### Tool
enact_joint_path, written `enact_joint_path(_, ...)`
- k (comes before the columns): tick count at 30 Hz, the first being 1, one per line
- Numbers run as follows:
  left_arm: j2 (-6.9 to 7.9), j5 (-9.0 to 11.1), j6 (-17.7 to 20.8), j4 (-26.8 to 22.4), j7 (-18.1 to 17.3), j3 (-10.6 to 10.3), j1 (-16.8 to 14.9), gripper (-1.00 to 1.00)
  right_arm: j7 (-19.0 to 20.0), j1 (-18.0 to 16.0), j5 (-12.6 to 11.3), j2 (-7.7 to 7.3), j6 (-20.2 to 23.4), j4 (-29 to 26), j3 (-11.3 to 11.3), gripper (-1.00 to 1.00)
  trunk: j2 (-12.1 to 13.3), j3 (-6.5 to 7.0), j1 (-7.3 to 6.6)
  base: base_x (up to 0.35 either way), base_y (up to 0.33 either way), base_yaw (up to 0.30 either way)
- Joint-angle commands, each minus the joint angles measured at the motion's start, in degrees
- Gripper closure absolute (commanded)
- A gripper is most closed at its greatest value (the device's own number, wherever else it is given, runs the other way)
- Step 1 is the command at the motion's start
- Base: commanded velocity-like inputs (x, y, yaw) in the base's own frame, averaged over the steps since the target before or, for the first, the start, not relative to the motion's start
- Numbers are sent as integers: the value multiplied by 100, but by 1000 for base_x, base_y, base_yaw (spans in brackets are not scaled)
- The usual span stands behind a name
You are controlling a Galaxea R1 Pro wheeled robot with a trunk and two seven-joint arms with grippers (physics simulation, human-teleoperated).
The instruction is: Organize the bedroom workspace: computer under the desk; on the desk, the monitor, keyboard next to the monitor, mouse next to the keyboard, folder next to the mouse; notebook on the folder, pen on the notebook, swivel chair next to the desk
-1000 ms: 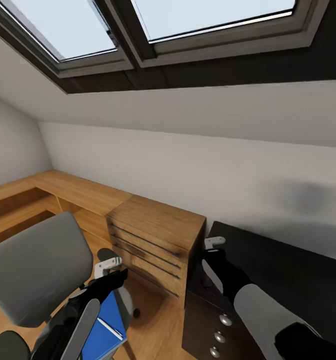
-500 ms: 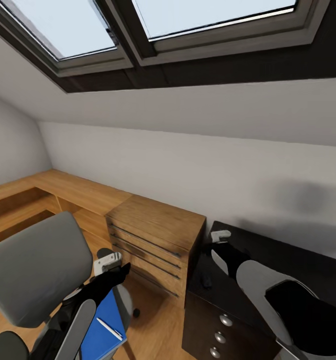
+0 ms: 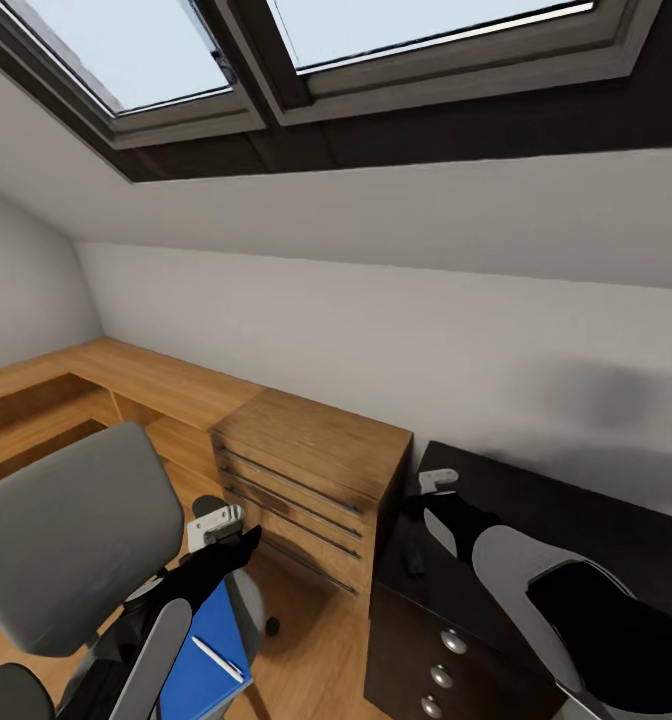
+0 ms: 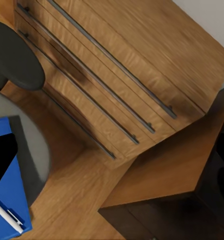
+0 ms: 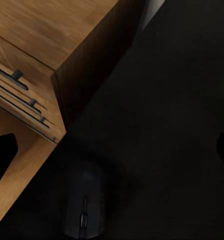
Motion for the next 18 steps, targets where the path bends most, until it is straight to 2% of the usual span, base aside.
enact_joint_path(1, 4, 60, 12, -7, 54, -6, -6, -100, -21, 0, -55, 6, 37, -10, 54, -100, -52, -29, 25, 0, 0, 0)
enact_joint_path(6, 7, 66, 16, -2, 54, -4, 30, -100, -26, 6, -67, 16, 38, -9, 54, -100, -253, -120, 135, 0, 0, 24)
enact_joint_path(14, 13, 76, 16, 0, 57, 0, 45, -100, -31, 6, -71, 16, 41, -9, 55, -100, -573, -286, 310, 0, 0, 102)
enact_joint_path(15, 14, 78, 80, 0, 56, 1, 49, -100, -37, 6, -224, 45, 168, -9, 44, -100, -614, -306, 332, 0, 0, 62)
enact_joint_path(18, 16, 81, 151, 1, 54, 2, 52, -100, -45, 6, -395, 73, 352, -9, 32, -100, -734, -363, 398, 0, 0, 38)
